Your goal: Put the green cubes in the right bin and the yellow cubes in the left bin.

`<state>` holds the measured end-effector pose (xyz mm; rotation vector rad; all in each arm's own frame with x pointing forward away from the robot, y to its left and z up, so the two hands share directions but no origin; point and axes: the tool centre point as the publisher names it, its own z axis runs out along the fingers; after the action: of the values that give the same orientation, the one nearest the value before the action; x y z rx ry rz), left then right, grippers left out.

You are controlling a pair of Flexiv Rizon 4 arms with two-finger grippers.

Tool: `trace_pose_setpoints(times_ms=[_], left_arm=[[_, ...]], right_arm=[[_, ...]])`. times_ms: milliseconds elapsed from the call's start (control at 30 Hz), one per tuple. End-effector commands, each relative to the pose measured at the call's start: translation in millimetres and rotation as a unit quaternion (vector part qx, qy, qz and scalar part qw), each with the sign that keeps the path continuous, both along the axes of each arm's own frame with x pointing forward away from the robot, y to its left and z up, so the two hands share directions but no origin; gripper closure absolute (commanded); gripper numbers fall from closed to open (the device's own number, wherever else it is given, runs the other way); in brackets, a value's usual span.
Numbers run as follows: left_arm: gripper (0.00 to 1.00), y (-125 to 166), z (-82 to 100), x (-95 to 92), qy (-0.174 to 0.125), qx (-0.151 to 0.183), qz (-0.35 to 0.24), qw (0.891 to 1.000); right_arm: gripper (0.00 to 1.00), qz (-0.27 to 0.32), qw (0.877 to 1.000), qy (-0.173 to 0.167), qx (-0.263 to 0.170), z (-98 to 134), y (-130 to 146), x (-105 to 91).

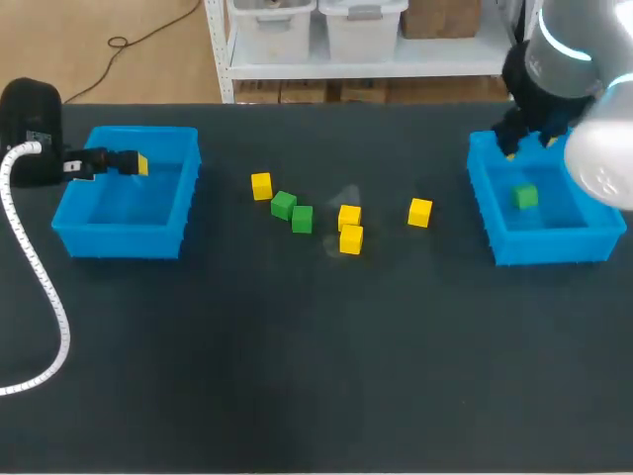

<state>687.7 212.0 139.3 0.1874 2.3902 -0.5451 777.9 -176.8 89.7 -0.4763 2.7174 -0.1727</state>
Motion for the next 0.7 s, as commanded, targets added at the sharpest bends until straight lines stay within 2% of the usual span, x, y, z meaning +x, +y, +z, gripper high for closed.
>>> trace_pose_setpoints(times_ms=[33, 133, 233, 333, 400, 500, 600, 700], left_arm=[[0.00, -1.7, 0.6, 1.1, 0.002, 0.003, 0.002, 1.000], [0.00, -1.7, 0.6, 1.1, 0.002, 0.003, 0.002, 1.000], [0.00, -1.7, 0.6, 1.1, 0.002, 0.003, 0.002, 1.000], [0.00, -1.7, 0.6, 1.1, 0.002, 0.003, 0.002, 1.000], [0.00, -1.7, 0.6, 1.1, 0.002, 0.003, 0.002, 1.000], [0.00, -1.7, 0.6, 1.1, 0.002, 0.003, 0.002, 1.000], [0.00, -1.7, 0.6, 1.1, 0.002, 0.003, 0.002, 1.000], [0.00, -1.7, 0.6, 1.1, 0.002, 0.003, 0.002, 1.000]], right_arm=[[0.00, 0.008, 0.998, -0.063, -0.012, 15.0, 29.9, 6.0], [0.00, 0.044, 0.996, -0.076, -0.002, 28.1, 65.6, 18.3], [0.00, 0.103, 0.992, -0.073, 0.005, 33.9, 107.9, 25.6], [0.00, 0.166, 0.984, -0.064, 0.016, 32.0, 147.5, 30.4], [0.00, 0.220, 0.974, -0.054, 0.018, 29.0, 173.1, 31.0], [0.00, 0.300, 0.953, -0.041, 0.010, 26.2, 206.7, 27.8], [0.00, 0.393, 0.919, -0.018, -0.012, 25.6, 232.6, 16.0], [0.00, 0.451, 0.892, 0.015, -0.027, 23.6, 247.3, 2.7]])
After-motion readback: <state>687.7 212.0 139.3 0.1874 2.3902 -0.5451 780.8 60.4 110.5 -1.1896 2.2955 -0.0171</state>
